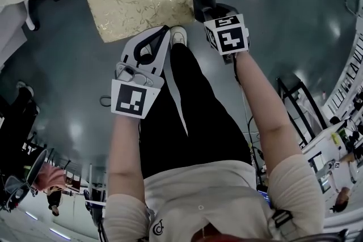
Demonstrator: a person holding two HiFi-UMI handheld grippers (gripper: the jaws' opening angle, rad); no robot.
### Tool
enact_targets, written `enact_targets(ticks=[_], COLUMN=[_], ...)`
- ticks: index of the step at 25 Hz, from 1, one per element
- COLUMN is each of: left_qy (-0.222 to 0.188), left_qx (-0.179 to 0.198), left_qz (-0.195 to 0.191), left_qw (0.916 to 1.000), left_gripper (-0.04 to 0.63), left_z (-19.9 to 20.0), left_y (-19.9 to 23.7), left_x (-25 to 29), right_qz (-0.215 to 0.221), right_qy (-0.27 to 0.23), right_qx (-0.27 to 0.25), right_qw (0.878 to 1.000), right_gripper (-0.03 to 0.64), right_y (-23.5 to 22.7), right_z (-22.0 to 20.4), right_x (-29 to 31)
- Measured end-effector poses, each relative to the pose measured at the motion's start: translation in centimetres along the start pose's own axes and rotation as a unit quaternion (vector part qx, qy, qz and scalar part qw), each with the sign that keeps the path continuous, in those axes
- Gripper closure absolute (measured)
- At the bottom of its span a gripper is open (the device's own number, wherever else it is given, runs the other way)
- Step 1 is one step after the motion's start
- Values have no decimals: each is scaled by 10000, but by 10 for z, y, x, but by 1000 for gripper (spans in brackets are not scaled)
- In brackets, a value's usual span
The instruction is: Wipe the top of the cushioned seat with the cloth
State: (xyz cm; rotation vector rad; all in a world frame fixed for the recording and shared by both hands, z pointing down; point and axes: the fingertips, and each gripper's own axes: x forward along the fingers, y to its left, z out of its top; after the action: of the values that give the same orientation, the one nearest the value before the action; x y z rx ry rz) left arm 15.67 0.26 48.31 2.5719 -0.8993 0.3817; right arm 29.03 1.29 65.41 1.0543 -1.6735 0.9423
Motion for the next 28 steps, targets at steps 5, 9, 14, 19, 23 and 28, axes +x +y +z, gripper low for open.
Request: enact_targets(ticks=[5,9,14,19,23,28], left_qy=[-148,-346,-642,-851,-1088,-1057], left_qx=[227,181,227,471,493,673], left_qz=[131,395,449,852,1118,1295], left_qw=[9995,9985,9967,9916,9865,9836], left_gripper=[581,581,581,581,581,581], left_z=[26,50,85,132,174,212], left_y=[7,17,24,30,36,42], left_x=[-26,-62,-111,-171,-213,-255], right_qz=[100,251,372,409,276,206], right_qy=[-397,-726,-1351,-2239,-2828,-3465], right_qx=[-10,-164,-352,-447,-589,-523], right_qw=[9992,9969,9895,9727,9570,9364], right_gripper=[542,543,543,540,540,540], right_y=[33,70,118,164,188,210], right_z=[23,48,88,124,155,191], right_x=[-34,-68,-119,-195,-258,-338])
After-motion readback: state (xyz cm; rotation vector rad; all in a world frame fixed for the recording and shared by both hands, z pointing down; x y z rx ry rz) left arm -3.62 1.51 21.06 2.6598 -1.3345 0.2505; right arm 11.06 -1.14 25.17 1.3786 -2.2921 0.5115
